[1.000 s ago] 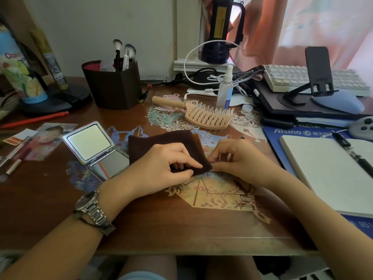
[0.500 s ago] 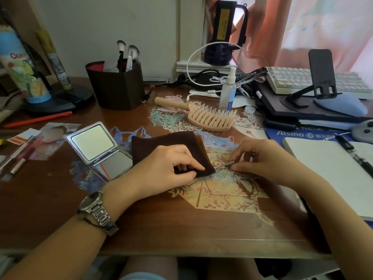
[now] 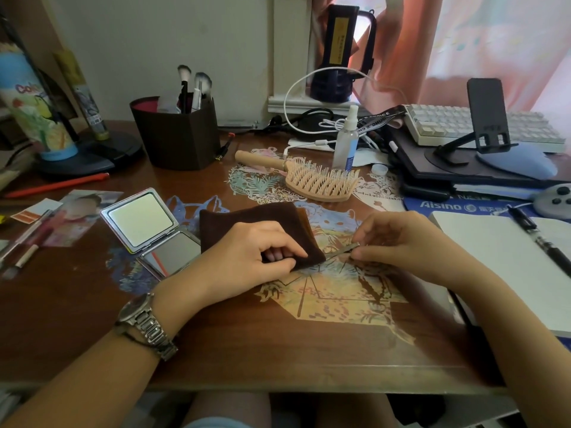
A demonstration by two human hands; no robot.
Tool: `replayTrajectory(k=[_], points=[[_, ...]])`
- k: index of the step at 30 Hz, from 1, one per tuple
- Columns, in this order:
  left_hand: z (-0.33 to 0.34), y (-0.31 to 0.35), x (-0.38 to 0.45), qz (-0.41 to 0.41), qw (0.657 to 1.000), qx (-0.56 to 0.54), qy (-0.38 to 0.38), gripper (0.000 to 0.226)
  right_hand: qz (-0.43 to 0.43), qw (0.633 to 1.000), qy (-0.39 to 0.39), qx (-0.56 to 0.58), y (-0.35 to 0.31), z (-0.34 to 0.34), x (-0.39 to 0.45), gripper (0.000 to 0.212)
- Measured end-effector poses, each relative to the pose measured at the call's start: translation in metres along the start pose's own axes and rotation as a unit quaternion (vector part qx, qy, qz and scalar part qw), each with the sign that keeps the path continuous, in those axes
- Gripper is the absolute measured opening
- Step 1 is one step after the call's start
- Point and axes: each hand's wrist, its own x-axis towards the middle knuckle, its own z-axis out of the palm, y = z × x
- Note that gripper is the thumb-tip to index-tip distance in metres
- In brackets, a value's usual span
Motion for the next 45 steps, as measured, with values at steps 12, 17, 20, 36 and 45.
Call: replayTrajectory(k=[12, 17, 20, 36, 45], points=[[-0.0008, 0.0009, 0.0003, -0.009, 1.000, -0.011, 0.013, 0.021, 0.004, 0.999, 0.049, -0.020, 0.0016, 0.0016, -0.0005, 0.031], [-0.0007, 0.0012, 0.0006, -0.016, 1.000, -0.017, 0.014, 0.020, -0.009, 0.998, 0.040, -0.052, 0.0022, 0.0008, -0.0003, 0.014], [-0.0009, 0.0012, 0.0007, -0.018, 1.000, -0.017, 0.013, 0.020, -0.003, 0.998, 0.032, -0.048, 0.0032, 0.0001, -0.0002, 0.012], [-0.0013, 0.0012, 0.0002, -0.016, 1.000, -0.018, 0.013, 0.020, 0.000, 0.999, 0.025, -0.038, 0.0039, -0.0011, -0.0008, 0.020], [-0.0011, 0.0009, -0.0009, -0.019, 1.000, -0.017, 0.000, 0.022, 0.035, 0.995, -0.005, -0.091, 0.0077, -0.0075, -0.0020, 0.022]])
